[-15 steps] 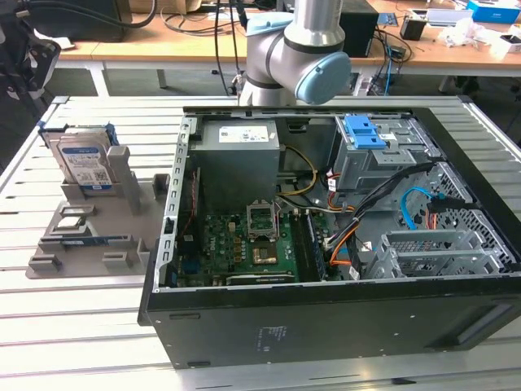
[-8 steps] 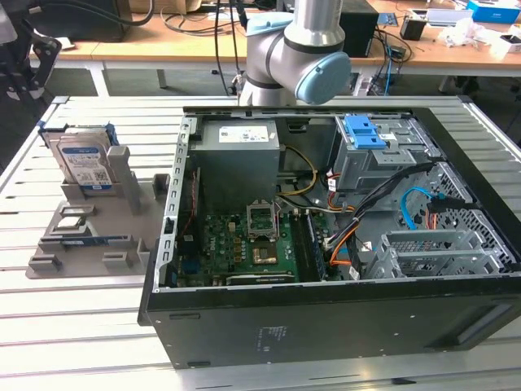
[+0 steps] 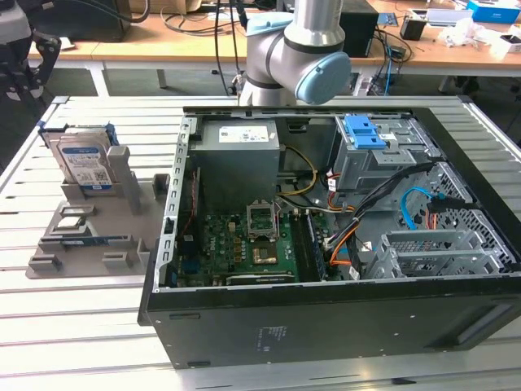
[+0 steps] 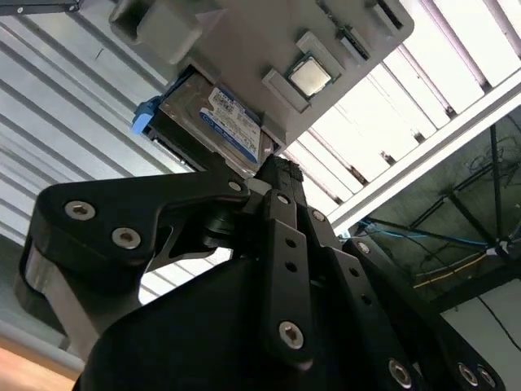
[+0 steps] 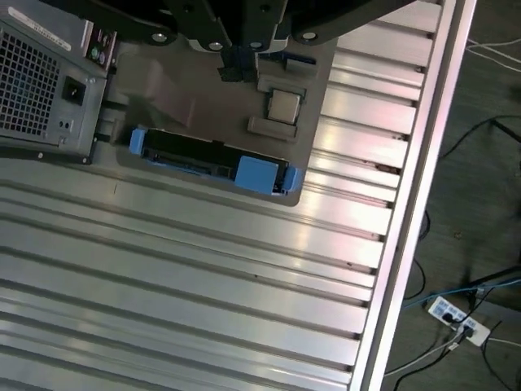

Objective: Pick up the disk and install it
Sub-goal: 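Pick up the disk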

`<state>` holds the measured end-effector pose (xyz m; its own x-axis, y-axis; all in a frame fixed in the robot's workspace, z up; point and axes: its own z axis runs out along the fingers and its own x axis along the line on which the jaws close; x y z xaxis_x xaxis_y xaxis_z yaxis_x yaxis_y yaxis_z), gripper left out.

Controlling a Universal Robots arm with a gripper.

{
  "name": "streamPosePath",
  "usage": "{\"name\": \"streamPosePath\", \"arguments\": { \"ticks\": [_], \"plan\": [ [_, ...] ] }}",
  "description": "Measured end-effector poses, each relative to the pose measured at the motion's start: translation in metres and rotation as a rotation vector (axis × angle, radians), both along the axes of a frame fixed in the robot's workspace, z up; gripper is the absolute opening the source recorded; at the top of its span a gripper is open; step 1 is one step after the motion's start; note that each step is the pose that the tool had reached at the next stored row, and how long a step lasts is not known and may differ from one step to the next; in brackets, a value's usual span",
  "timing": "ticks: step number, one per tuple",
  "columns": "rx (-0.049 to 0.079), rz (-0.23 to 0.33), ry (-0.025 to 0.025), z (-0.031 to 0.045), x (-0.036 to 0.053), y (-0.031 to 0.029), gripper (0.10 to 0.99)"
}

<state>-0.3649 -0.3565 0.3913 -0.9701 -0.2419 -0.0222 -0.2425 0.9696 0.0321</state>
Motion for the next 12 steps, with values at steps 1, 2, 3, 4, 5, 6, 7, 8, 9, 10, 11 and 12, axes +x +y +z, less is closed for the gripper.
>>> {"name": "streamPosePath", "arguments": {
  "ticks": [1, 2, 3, 4, 5, 6, 7, 8, 9, 10, 11, 12],
  "plan": [
    [0.0, 0.028, 0.0, 0.0, 0.0, 0.0, 0.106],
    [0.0, 0.043, 0.0, 0.0, 0.0, 0.0, 0.106],
    [0.0, 0.06, 0.0, 0.0, 0.0, 0.0, 0.106],
    [0.0, 0.093, 0.0, 0.0, 0.0, 0.0, 0.106],
    [0.0, 0.109, 0.0, 0.0, 0.0, 0.0, 0.106],
    [0.0, 0.123, 0.0, 0.0, 0.0, 0.0, 0.106],
    [0.0, 0.142, 0.0, 0.0, 0.0, 0.0, 0.106],
    [0.0, 0.154, 0.0, 0.0, 0.0, 0.0, 0.106],
    [0.0, 0.166, 0.0, 0.0, 0.0, 0.0, 0.106],
    [0.0, 0.181, 0.0, 0.0, 0.0, 0.0, 0.106],
    [0.0, 0.194, 0.0, 0.0, 0.0, 0.0, 0.106],
    [0.0, 0.21, -0.0001, 0.0, 0.0, 0.0, 0.106]
  ]
}}
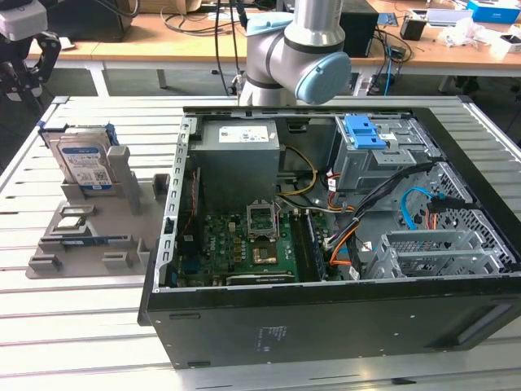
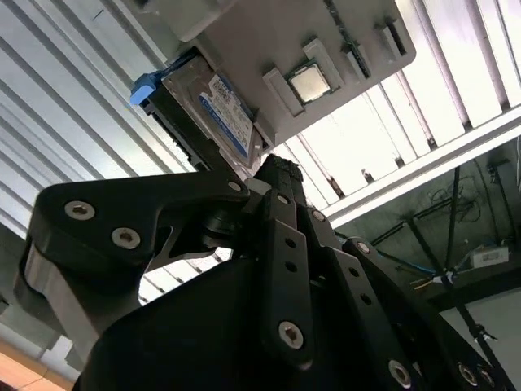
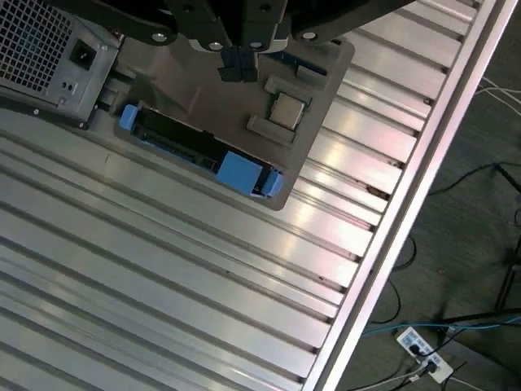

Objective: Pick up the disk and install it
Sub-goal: 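Pick up the disk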

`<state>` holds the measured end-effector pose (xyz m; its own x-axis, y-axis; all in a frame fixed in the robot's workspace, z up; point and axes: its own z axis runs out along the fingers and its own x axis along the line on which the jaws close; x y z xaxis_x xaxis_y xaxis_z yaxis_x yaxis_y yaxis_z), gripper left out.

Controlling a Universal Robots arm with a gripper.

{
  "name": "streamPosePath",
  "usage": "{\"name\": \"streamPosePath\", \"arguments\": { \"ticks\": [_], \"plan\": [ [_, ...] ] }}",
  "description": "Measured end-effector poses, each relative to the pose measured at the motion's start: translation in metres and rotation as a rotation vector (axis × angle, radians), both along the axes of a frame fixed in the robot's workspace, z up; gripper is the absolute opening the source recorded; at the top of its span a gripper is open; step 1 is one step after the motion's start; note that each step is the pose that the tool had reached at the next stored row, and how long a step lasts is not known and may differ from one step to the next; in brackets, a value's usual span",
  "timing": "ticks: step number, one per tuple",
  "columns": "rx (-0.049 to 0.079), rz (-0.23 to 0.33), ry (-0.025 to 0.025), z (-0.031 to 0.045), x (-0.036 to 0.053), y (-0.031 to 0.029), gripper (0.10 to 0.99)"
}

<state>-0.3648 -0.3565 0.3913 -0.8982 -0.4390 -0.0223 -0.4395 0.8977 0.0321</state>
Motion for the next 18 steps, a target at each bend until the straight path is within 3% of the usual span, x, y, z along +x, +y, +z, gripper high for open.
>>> {"name": "streamPosePath", "arguments": {
  "ticks": [5, 11, 18],
  "plan": [
    [0.0, 0.073, 0.0001, 0.0, 0.0, 0.0, 0.106],
    [0.0, 0.23, 0.0001, 0.0, 0.0, 0.0, 0.106],
    [0.0, 0.324, 0.0001, 0.0, 0.0, 0.0, 0.106]
  ]
}}
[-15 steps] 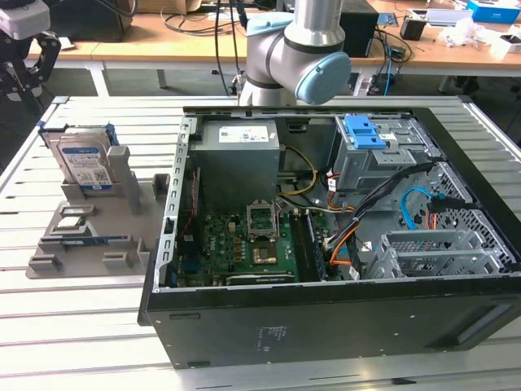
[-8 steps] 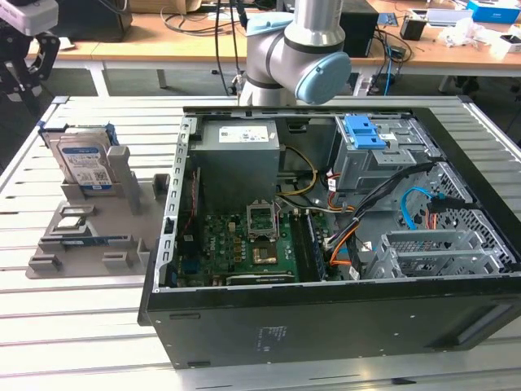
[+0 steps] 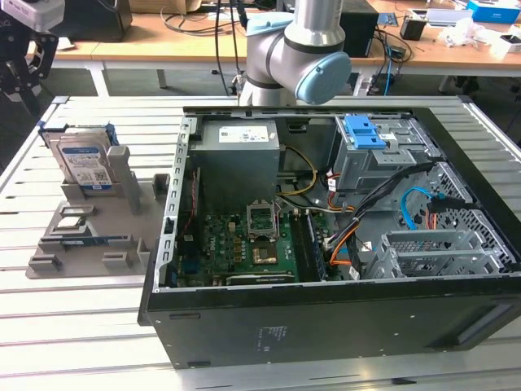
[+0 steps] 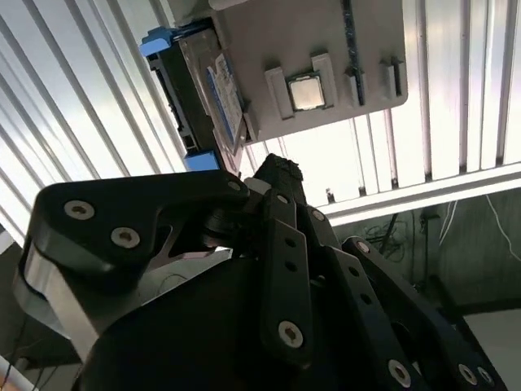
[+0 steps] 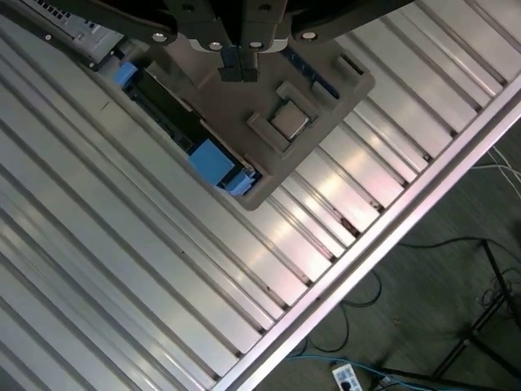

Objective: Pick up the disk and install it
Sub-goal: 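Pick up the disk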

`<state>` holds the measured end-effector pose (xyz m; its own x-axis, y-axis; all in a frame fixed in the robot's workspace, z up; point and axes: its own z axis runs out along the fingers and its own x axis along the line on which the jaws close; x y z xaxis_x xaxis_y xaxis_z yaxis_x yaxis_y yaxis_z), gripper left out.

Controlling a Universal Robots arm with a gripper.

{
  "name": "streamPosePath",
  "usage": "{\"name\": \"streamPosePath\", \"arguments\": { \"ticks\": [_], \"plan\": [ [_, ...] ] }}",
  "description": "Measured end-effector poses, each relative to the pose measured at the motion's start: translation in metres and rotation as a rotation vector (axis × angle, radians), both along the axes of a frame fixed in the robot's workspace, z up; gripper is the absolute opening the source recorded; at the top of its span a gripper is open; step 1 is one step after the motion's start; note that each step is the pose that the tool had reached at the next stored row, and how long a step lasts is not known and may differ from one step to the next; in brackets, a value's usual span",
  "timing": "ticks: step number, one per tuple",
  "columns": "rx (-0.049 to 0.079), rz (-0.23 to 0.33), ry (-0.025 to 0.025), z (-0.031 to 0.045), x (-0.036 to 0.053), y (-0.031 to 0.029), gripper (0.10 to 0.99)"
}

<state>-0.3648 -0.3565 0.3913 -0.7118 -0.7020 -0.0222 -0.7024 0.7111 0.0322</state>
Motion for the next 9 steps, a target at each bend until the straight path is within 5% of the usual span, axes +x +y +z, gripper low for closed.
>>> {"name": "streamPosePath", "arguments": {
  "ticks": [9],
  "plan": [
    [0.0, 0.132, -0.0001, 0.0, 0.0, 0.0, 0.106]
  ]
}}
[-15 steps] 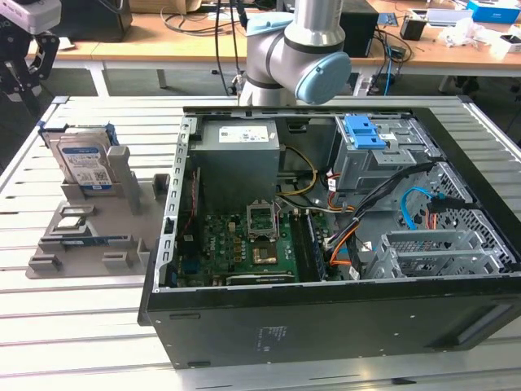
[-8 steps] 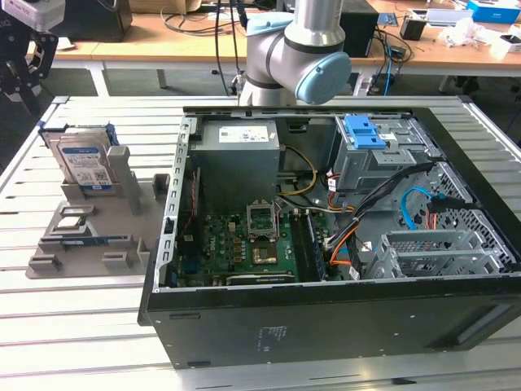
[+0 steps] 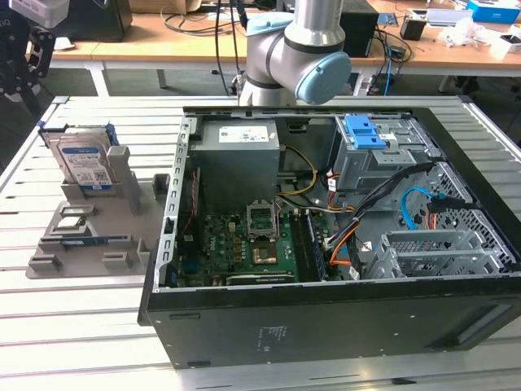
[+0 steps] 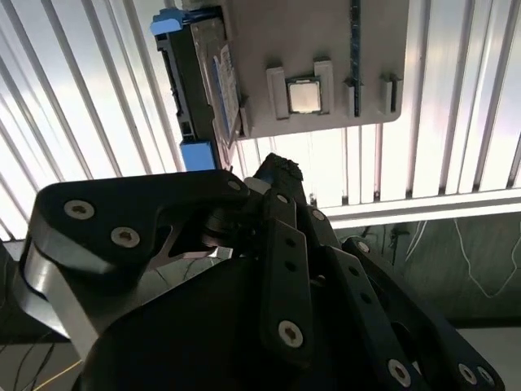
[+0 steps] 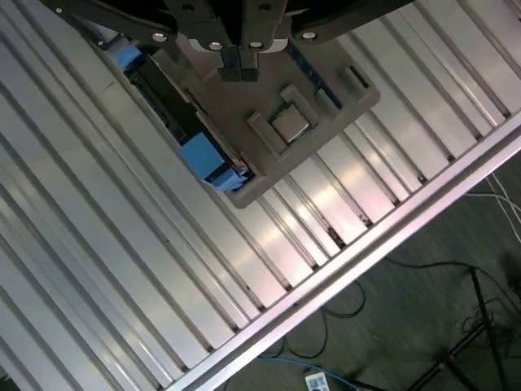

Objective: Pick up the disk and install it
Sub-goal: 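Pick up the disk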

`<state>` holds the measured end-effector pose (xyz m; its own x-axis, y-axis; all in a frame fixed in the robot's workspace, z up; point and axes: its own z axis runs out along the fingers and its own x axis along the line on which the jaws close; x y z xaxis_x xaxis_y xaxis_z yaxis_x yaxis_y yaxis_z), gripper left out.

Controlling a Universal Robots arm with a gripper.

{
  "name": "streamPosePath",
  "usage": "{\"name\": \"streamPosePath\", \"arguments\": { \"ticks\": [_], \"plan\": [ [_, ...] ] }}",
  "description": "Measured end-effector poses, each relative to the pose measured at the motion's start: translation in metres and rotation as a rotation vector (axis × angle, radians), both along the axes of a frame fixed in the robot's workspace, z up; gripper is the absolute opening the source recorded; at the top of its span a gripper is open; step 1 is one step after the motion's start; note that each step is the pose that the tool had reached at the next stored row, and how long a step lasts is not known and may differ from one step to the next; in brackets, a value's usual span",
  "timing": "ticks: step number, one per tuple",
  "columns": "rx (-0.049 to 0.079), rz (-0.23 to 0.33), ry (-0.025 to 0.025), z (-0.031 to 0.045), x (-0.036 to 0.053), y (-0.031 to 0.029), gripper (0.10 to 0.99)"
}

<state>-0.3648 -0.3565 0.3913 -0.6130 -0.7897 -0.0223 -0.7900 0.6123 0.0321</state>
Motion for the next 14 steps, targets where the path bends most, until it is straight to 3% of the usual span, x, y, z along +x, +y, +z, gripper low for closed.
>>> {"name": "streamPosePath", "arguments": {
  "ticks": [14],
  "plan": [
    [0.0, 0.199, 0.0001, 0.0, 0.0, 0.0, 0.106]
  ]
}}
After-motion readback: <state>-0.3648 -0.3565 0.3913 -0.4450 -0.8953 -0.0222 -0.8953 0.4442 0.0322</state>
